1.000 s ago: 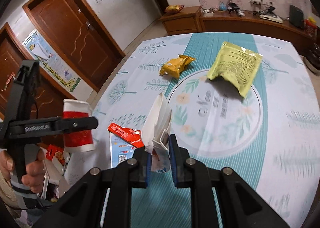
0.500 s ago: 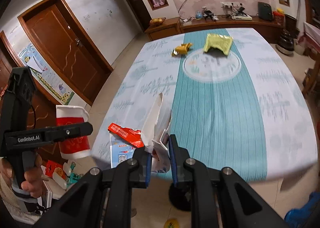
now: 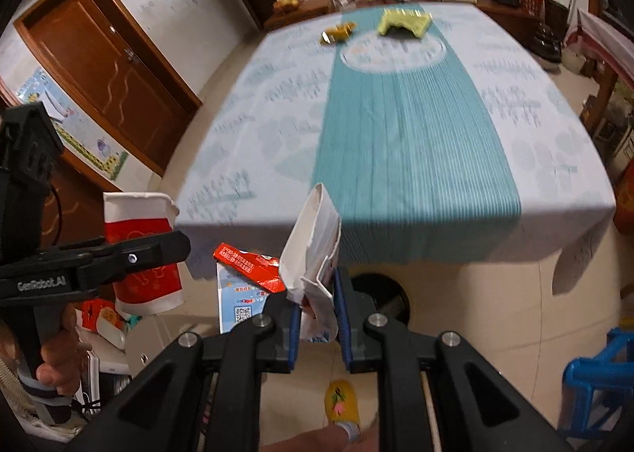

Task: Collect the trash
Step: 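Carry both items down to the black bin and open both tools, then raise both tools back up toward the table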

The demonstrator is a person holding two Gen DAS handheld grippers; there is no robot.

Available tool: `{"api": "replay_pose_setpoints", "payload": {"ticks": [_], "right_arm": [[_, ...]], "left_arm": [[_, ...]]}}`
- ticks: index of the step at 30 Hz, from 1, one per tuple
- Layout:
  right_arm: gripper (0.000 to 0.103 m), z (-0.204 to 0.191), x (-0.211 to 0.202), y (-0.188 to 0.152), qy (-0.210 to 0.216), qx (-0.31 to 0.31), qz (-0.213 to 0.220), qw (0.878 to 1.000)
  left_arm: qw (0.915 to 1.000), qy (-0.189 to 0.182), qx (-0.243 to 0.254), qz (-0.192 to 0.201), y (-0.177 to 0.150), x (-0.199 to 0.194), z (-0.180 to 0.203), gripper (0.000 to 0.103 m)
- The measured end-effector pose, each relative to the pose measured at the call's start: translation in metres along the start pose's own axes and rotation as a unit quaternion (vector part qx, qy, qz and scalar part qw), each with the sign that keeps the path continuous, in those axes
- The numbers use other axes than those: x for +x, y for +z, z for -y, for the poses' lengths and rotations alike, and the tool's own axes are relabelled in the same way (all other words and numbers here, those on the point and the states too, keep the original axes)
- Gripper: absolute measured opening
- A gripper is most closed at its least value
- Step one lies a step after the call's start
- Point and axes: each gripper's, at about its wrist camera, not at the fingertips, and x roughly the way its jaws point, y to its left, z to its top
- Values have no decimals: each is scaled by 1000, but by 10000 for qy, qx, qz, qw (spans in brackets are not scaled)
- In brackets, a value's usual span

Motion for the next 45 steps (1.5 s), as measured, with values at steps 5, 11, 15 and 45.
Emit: {"api": "replay_pose_setpoints", "payload": {"ticks": [5,11,15,45], "right_arm": [[15,23,45,-32,-155,56,-423,9990],[16,60,130,-69,-299,90,-762,9966],[17,82,200,-93,-329,107,-936,9950],[53,114,319,-117,-255,740,-1052,9914]], "left_arm": [[9998,126,-78,-103,-24,57,-3,70],[9990,306,-293,-164,-53,150,-27,71],[9981,443,-364,-205,-67,216,-47,71],[9911,1295,-289,55,-78,269,-76,91]]}}
